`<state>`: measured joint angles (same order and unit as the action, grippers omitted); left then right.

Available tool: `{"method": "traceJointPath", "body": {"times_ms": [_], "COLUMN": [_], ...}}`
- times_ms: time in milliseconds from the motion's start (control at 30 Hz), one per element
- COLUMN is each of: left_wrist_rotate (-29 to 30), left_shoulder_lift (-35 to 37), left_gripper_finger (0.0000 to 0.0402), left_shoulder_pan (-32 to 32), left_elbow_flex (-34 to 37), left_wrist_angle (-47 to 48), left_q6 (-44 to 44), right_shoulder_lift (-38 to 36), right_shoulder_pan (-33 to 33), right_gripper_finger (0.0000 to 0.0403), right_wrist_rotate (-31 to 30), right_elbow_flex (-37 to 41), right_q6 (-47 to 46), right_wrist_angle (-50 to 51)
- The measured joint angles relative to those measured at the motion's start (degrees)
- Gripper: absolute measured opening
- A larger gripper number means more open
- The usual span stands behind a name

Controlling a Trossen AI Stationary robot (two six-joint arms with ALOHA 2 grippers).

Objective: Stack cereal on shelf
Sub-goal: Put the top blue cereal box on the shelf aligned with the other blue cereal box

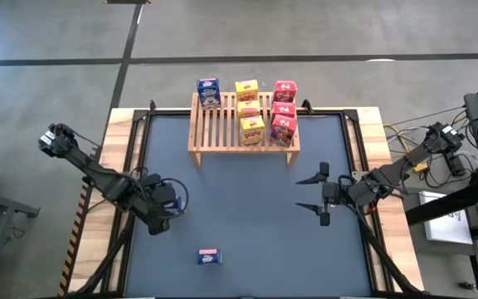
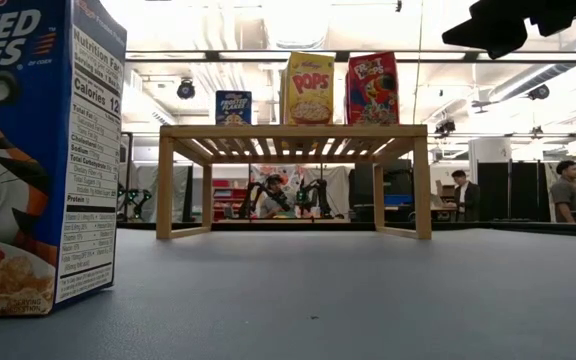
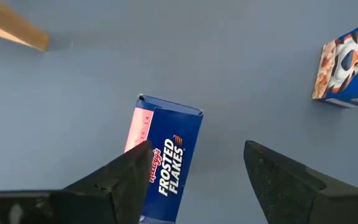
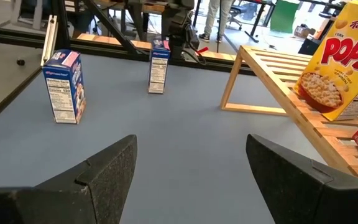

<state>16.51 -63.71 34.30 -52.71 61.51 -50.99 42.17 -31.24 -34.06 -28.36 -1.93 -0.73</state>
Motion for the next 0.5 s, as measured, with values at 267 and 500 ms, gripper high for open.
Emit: {"method": "traceJointPath", "body": {"times_ms": [267, 500], "left_wrist_rotate": [0.0, -0.31], "left_shoulder_lift": [-0.25, -2.15], "left_gripper_finger": [0.0286, 0.0289], "left_shoulder_pan": [-0.09, -0.96], "left_elbow_flex": [-0.09, -0.07], "left_wrist_angle": [2.99, 3.94], "left_q6": [-0.69, 2.08], "right_shoulder_lift": [0.0, 0.0], "right_shoulder_pan": [0.01, 0.02], "right_gripper_finger": [0.029, 0.029], "right_wrist_rotate": [0.0, -0.02], "right_elbow_flex": [0.02, 0.31], "right_q6": [0.0, 0.0], "right_wrist_angle": [0.0, -0.21]}}
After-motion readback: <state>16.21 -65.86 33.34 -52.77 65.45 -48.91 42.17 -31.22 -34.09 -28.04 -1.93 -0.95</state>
